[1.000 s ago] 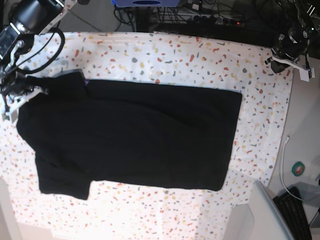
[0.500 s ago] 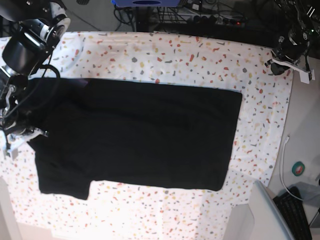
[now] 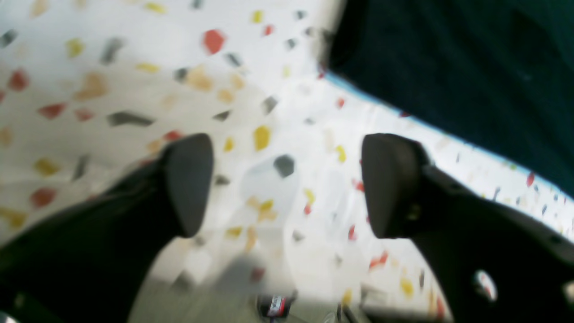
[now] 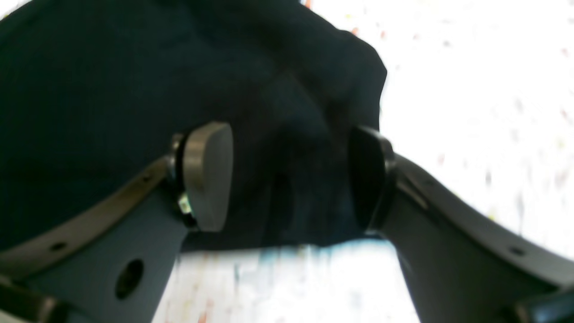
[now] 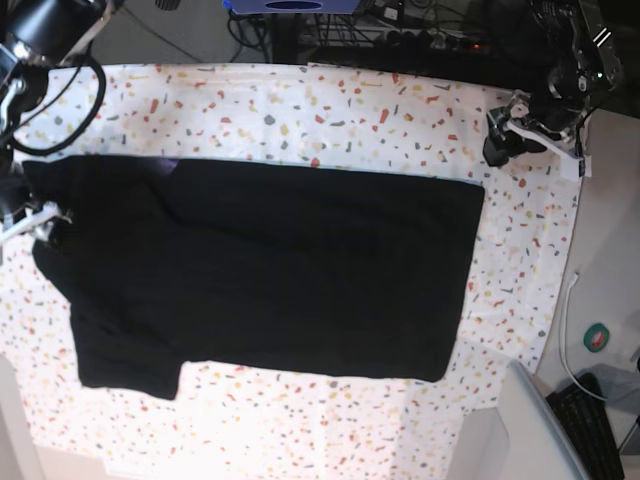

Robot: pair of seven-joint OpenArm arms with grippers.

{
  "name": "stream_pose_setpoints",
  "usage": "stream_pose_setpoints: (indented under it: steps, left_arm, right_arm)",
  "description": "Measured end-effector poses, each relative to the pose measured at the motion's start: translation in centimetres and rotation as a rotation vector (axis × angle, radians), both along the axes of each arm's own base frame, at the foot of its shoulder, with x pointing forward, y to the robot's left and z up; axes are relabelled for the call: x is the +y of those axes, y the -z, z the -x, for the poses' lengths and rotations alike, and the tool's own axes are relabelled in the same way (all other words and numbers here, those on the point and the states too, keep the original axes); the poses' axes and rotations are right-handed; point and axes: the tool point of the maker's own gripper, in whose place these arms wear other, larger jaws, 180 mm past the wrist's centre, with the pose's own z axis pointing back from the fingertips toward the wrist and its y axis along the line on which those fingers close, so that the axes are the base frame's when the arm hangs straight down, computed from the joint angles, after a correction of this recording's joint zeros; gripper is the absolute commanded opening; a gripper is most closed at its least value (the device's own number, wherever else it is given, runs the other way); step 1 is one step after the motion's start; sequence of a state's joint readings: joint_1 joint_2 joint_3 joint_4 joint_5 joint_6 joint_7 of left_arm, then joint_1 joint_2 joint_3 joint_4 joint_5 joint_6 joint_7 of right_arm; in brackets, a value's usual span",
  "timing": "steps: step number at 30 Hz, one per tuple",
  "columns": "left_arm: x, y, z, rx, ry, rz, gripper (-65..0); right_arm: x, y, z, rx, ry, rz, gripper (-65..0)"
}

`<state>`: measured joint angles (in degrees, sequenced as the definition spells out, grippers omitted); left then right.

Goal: Layout the t-shirt on the table in an organized manner, then fold the t-shirt properly
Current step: 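Grasp the shirt's sleeve corner with the right gripper and tug it, then grasp the folded collar edge corners with both grippers and pull taut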

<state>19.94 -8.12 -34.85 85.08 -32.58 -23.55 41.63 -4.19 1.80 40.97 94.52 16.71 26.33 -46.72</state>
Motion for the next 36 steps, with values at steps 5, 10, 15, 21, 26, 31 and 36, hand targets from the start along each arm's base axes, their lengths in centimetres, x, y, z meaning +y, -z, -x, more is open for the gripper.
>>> stream_pose_setpoints:
  steps: [5, 10, 15, 21, 26, 31, 36]
  left_arm:
    - [-3.2, 1.6, -3.0, -0.060, 0.015, 0.069, -14.0]
    - [-4.6, 2.5, -6.0, -0.084, 0.010, 0.131, -14.0]
    - [-5.0, 2.7, -7.4, -0.104, -0.005, 0.162, -14.3]
    - [-5.0, 3.3, -7.4, -0.094, -0.016, 0.171, -37.8]
    - [-5.0, 4.5, -6.8, -0.056, -0.029, 0.192, -65.0]
    - [-4.9, 4.5, -6.6, -0.054, -0.036, 0.196, -65.0]
    - [-3.7, 3.8, -3.7, -0.025, 0.007, 0.125, -65.0]
  right_arm:
    - [2.1, 1.7, 4.5, 0.022, -0.004, -0.129, -26.1]
    - [-1.5, 4.2, 7.9, 0.009, 0.247, -0.269, -26.1]
    - [-1.5, 8.5, 8.7, 0.070, 0.365, -0.420, -26.1]
    - [-4.7, 10.3, 6.5, -0.011, 0.443, -0.429, -26.3]
    - [-5.7, 11.0, 4.9, -0.042, 0.475, -0.461, -29.4]
    - [-5.3, 11.6, 5.5, -0.019, 0.477, -0.458, -65.0]
    - [-5.3, 11.3, 6.8, 0.023, 0.442, -0.414, -65.0]
